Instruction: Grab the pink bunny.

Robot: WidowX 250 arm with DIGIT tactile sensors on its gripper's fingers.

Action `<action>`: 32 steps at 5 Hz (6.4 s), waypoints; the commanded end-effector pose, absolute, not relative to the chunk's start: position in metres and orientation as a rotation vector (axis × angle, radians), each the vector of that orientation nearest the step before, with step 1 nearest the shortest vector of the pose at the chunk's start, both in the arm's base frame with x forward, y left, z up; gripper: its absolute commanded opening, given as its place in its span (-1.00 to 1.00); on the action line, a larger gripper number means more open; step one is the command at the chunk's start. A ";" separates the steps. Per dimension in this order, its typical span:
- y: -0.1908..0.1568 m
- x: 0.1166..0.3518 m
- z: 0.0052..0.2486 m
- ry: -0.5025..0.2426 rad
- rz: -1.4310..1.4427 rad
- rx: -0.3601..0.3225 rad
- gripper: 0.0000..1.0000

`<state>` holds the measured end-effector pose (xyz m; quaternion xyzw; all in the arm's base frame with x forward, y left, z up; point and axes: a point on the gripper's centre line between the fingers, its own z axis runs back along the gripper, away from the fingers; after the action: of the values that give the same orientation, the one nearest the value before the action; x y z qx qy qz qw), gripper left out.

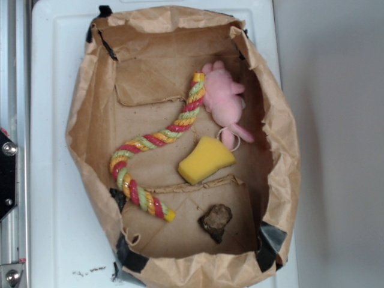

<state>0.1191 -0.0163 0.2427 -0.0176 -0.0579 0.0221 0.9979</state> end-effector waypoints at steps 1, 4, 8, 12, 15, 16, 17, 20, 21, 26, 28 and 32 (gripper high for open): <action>-0.016 0.119 0.243 -0.116 0.044 -0.035 1.00; 0.003 0.221 0.237 -0.178 0.148 -0.035 1.00; 0.011 0.254 0.204 -0.375 -0.207 -0.036 1.00; 0.036 0.274 0.186 -0.251 -0.456 -0.066 1.00; 0.058 0.278 0.138 -0.300 -0.809 -0.023 1.00; 0.060 0.289 0.119 -0.306 -0.818 -0.017 1.00; 0.060 0.301 0.109 -0.330 -0.810 -0.008 1.00; 0.070 0.326 0.114 -0.401 -0.784 0.012 1.00; 0.078 0.334 0.112 -0.390 -0.779 0.083 1.00; 0.092 0.329 0.104 -0.403 -0.759 0.166 1.00; 0.114 0.324 0.083 -0.402 -0.791 0.309 1.00; 0.113 0.341 0.057 -0.323 -0.668 0.224 1.00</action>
<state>0.3294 0.1044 0.0380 0.0859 -0.1420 -0.3299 0.9293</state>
